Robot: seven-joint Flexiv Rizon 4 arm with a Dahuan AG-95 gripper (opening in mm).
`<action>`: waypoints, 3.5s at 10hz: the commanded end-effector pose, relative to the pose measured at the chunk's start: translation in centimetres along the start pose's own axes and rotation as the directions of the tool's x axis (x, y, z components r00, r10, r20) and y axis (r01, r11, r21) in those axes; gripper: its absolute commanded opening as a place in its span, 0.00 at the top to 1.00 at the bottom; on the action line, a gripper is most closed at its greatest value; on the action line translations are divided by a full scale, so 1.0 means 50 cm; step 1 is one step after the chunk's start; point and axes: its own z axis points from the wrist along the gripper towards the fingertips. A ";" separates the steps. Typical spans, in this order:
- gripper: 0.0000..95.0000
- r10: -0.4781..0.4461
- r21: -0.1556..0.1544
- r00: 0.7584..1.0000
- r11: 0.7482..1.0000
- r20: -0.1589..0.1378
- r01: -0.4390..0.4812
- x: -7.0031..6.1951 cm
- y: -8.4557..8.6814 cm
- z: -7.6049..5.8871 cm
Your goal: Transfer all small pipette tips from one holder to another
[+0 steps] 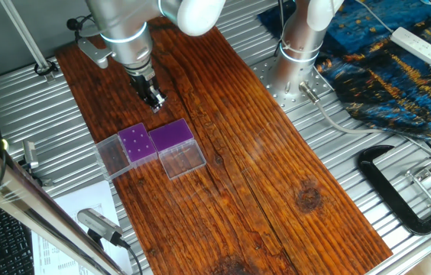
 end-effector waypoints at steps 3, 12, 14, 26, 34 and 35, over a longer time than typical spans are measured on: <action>1.00 0.000 0.019 0.999 1.000 0.054 -0.001 -0.012 -0.002 -0.001; 1.00 -0.077 0.022 0.994 0.997 0.076 0.075 -0.104 0.008 0.027; 1.00 -0.088 0.024 0.993 0.996 0.073 0.087 -0.107 0.010 0.029; 1.00 -0.082 0.039 0.996 0.996 0.042 0.081 -0.115 0.008 0.035; 1.00 -0.125 0.057 0.990 0.991 0.060 0.121 -0.189 0.046 0.100; 1.00 -0.127 0.057 0.990 0.991 0.059 0.124 -0.190 0.045 0.108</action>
